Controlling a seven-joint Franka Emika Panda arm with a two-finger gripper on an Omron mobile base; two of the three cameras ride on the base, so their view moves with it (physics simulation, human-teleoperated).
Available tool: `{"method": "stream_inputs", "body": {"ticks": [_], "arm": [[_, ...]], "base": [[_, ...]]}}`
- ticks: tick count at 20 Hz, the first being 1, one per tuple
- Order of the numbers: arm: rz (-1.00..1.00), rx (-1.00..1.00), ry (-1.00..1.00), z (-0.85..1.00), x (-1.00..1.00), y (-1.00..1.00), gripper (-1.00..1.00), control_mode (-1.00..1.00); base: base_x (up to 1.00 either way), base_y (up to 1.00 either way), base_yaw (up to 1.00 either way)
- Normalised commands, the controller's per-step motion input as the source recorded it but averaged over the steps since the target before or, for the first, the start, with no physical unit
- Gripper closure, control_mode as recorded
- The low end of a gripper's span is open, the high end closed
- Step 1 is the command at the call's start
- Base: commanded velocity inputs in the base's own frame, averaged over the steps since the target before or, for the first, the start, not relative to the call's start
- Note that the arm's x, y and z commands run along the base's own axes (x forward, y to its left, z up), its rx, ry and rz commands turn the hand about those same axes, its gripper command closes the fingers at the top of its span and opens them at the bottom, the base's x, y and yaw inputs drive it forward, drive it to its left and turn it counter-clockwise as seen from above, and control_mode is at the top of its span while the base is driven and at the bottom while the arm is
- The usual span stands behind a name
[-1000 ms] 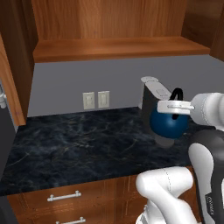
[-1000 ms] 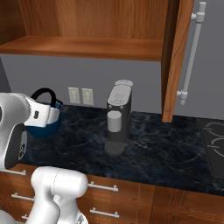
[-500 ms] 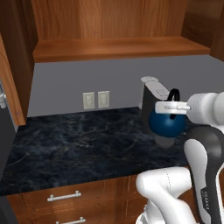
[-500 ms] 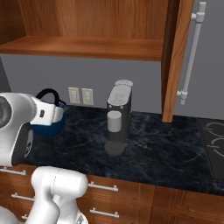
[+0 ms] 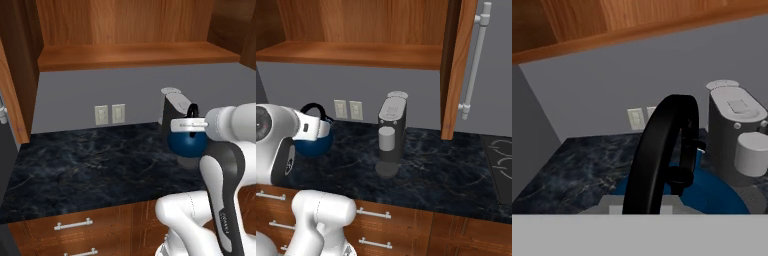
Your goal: Open the cabinet, pick the kettle from the cabinet, and place it in the sink.
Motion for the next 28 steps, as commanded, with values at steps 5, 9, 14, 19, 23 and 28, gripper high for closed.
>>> {"method": "stream_inputs", "body": {"ticks": [5,9,14,19,23,28], "arm": [[0.0,-0.01,0.0,-0.11,0.08,0.04,1.0,-1.0],[0.0,0.0,0.0,0.0,0.0,0.0,1.0,-1.0],[0.0,0.0,0.0,0.0,0.0,0.0,1.0,-1.0],[0.0,0.0,0.0,0.0,0.0,0.0,1.0,-1.0],[0.0,0.0,0.0,0.0,0.0,0.0,1.0,-1.0],[0.0,0.0,0.0,0.0,0.0,0.0,1.0,-1.0]], "base": [[0.0,0.0,0.0],[0.0,0.0,0.0],[0.0,0.0,0.0],[0.0,0.0,0.0],[0.0,0.0,0.0],[0.0,0.0,0.0]]}}
